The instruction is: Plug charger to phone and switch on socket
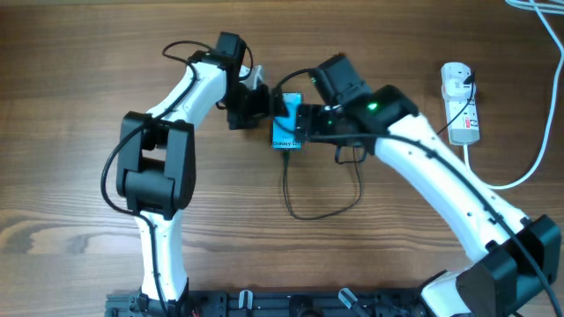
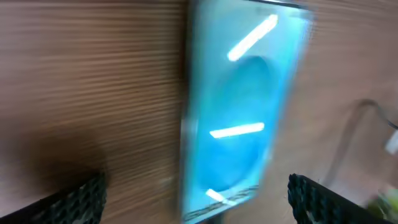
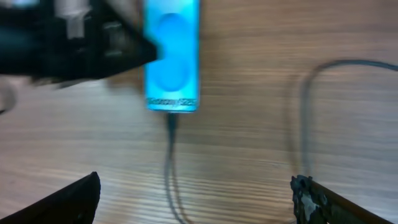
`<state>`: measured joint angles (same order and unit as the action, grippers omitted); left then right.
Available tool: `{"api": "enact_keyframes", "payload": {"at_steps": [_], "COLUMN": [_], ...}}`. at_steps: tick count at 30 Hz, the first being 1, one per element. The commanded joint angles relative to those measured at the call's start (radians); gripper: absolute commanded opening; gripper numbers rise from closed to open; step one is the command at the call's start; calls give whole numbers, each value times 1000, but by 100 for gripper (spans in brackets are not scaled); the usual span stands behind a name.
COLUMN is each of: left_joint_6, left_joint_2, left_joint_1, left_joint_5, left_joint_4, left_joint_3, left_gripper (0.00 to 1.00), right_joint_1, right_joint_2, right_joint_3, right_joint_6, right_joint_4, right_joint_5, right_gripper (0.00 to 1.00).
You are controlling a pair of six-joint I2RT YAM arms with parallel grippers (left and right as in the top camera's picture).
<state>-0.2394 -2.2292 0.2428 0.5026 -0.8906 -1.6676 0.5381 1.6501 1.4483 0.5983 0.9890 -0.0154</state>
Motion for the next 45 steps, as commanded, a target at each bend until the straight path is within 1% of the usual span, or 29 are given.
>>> {"api": "enact_keyframes", "payload": {"at_steps": [1,2,3,4,5,6,7,8,9,11,14,16,17,21,26,30,34,38,42,45], "left_joint_6": [-31,-36,-69,-101,-109,-109,-109,-109,-109,-109,-109,-109,-109,-109,-109,-109,-109,-109,-109,-109], "left_joint_2": [127,187,248,307,348,371,388,391,391,390,390,390,390,390,390,390,390,390,390,390], "left_joint_1": [-55,-63,-70,-76,-78,-78,-77,-77,-77,-77,-77,-77,-77,-77,-77,-77,-77,-77,-77,-77], "left_joint_5": [-188,-237,-311,-377,-413,-434,-433,-433,-433,-433,-433,-433,-433,-433,-433,-433,-433,-433,-433,-433], "left_joint_4": [-41,-52,-64,-71,-71,-70,-69,-69,-69,-69,-69,-69,-69,-69,-69,-69,-69,-69,-69,-69], "left_joint_3": [21,21,21,21,21,21,21,21,21,21,21,21,21,21,21,21,21,21,21,21], "left_gripper": [100,100,100,100,100,100,100,100,100,100,100,100,100,100,100,100,100,100,100,100], "right_joint_1": [-134,-190,-240,-296,-340,-377,-439,-502,-569,-692,-817,-881,-907,-926,-953,-951,-950,-934,-925,-925], "right_joint_2": [-5,-5,-5,-5,-5,-5,-4,-4,-5,-5,-4,5,21,160,307,352,394,454,462,462], "right_joint_3": [16,16,16,16,16,16,16,16,16,16,16,16,16,16,16,16,16,16,16,16], "right_joint_6": [4,2,-14,-61,-95,-100,-61,6,34,31,46,122,135,129,64,-31,-20,-40,-46,-60], "right_joint_4": [38,51,61,64,66,69,71,66,55,18,-32,-74,-101,-154,-245,-340,-364,-379,-390,-387], "right_joint_5": [-48,-50,-52,-53,-55,-78,-135,-163,-166,-166,-172,-172,-172,-190,-158,-126,-141,-104,-87,-31], "right_gripper": [100,100,100,100,100,100,100,100,100,100,100,100,100,100,100,100,100,100,100,100]}}
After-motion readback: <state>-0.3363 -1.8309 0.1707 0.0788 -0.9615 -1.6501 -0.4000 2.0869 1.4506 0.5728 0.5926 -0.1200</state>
